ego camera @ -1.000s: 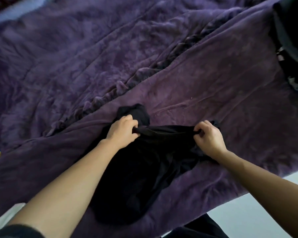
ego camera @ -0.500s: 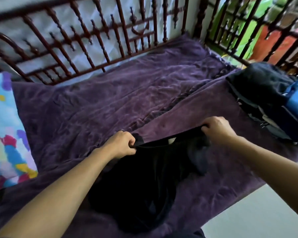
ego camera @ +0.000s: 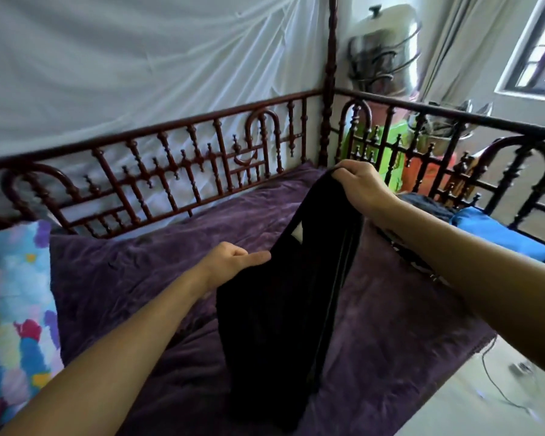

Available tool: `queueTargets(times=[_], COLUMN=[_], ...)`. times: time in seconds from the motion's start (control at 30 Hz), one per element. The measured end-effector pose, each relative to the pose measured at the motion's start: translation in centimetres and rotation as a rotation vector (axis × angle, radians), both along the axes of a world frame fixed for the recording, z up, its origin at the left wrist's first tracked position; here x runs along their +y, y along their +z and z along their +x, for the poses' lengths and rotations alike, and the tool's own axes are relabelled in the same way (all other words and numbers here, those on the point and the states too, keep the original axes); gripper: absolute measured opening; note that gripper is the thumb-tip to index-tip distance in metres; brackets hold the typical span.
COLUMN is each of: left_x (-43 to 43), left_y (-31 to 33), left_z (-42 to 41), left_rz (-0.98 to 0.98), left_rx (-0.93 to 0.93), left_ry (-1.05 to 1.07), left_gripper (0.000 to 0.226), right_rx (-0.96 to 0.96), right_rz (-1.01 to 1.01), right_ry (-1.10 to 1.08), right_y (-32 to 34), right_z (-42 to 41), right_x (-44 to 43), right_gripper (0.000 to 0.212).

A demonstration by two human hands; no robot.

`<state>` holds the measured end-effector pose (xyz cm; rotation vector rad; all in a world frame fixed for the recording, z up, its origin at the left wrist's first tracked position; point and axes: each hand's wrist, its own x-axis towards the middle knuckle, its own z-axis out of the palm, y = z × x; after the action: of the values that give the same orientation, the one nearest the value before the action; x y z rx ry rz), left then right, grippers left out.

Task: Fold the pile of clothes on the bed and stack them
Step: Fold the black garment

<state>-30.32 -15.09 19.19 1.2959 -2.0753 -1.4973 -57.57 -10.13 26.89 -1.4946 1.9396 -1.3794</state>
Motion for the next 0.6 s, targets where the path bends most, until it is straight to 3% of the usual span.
queueTargets(times=[0.1, 0.17, 0.3, 0.37, 0.47, 0.6], left_x=[0.8, 1.2, 1.3, 0.9, 0.2, -0.6], left_y=[1.5, 2.5, 5.5, 7.3, 9.6, 11.0], left_z=[-0.5, -0.7, -0.2, 0.5, 1.7, 3.0], left_rz=[-0.006, 0.015, -0.040, -0.020, 0.025, -0.087], left_rx=[-0.115, -0.098, 0.106, 0.237, 0.286, 0.067], left_ry=[-0.083, -0.107, -0.097, -0.093, -0.174, -0.238], left_gripper=[0.058, 0.058, 0.043, 0.026, 0.016, 0.043], right_rx=[0.104, 0.177, 0.395, 0.436, 0.347, 0.117], right_rz=[-0.041, -0.065, -0.069, -0.068, -0.126, -0.069], right_ry=[-0.004, -0.001, -0.192, -0.270, -0.252, -0.037], right_y=[2.3, 3.3, 4.7, 5.5, 6.6, 7.5], right_z=[0.3, 0.4, -0.9, -2.1, -3.1, -3.2], right_x=[1.1, 1.9, 3.7, 4.6, 5.8, 7.5], right_gripper=[0.023, 0.023, 0.022, 0.026, 0.032, 0.047])
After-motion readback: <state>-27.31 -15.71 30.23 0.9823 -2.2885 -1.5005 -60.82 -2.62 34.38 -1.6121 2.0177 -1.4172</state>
